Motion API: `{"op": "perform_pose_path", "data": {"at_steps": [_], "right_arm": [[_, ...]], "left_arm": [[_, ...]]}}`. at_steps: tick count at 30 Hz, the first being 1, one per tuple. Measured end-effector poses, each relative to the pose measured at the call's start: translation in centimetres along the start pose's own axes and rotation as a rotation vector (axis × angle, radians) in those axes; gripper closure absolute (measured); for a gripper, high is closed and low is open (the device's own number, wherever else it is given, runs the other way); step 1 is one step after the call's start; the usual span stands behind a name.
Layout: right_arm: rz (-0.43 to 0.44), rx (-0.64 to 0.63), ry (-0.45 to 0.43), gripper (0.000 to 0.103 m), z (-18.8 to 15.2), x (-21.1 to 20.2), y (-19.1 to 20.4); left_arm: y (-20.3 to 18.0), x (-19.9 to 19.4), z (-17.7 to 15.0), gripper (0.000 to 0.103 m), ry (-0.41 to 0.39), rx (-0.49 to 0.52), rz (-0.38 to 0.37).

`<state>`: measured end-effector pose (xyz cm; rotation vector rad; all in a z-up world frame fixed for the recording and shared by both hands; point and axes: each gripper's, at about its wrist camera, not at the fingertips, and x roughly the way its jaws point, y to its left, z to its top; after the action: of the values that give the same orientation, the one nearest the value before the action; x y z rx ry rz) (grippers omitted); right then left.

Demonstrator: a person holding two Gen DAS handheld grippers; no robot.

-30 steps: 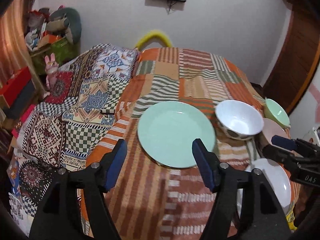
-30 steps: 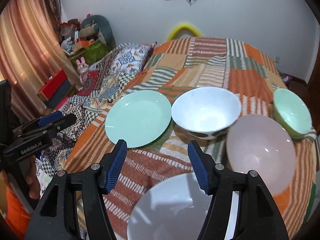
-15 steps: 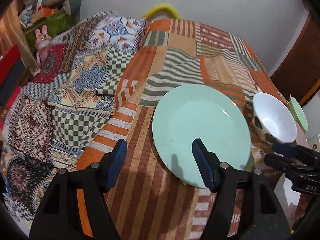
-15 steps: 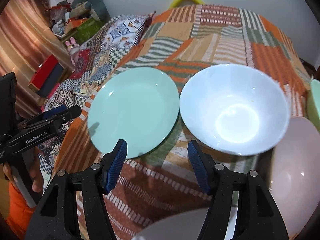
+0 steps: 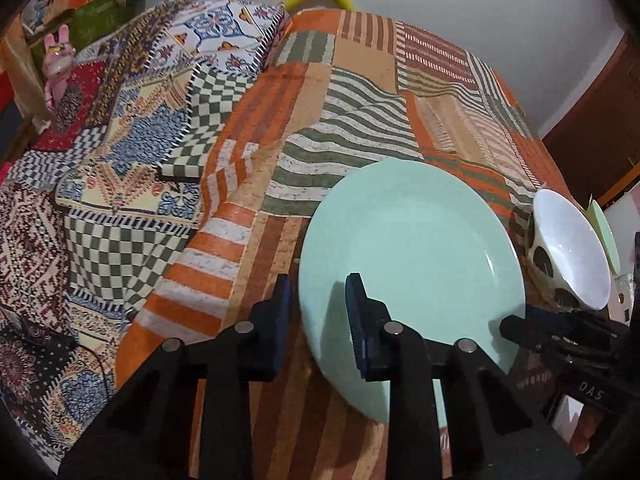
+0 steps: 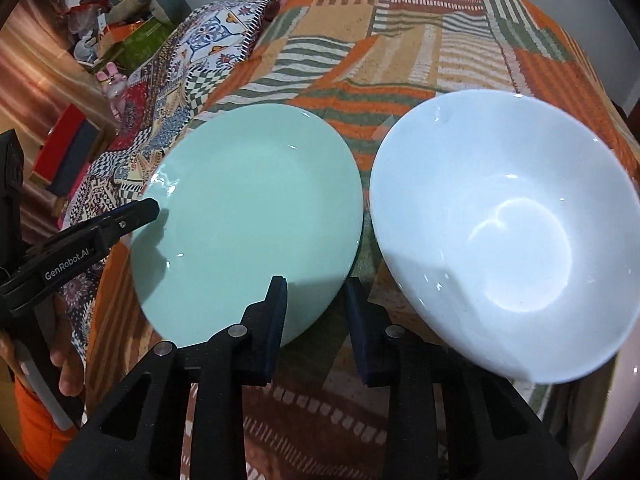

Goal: Organize plates and bowls
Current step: 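Grasp the mint-green plate rim with both grippers and lift it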

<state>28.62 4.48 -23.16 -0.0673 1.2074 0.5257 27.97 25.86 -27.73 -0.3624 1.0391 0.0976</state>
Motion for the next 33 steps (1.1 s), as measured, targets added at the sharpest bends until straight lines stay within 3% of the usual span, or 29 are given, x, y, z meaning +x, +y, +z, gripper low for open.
{"op": "perform_pose_path", "data": {"at_steps": [12,29,33], "right_arm": [[-0.019,-0.004,0.013,0.077,0.2,0.1,0.0],[0.034,-0.063,0.044,0.077,-3.1,-1.2,1.8],[0.054,-0.066,0.052,0.077,-3.2,-0.9,1.8]], "left_arm": [[0.2,0.5,-0.4,0.079,0.024,-0.005,-0.03],[0.9,-4.7,-9.4,0.079,0.065,-0.03,-0.055],[1.0,-5.0,-10.1,0.079,0.079,-0.029,-0.07]]}}
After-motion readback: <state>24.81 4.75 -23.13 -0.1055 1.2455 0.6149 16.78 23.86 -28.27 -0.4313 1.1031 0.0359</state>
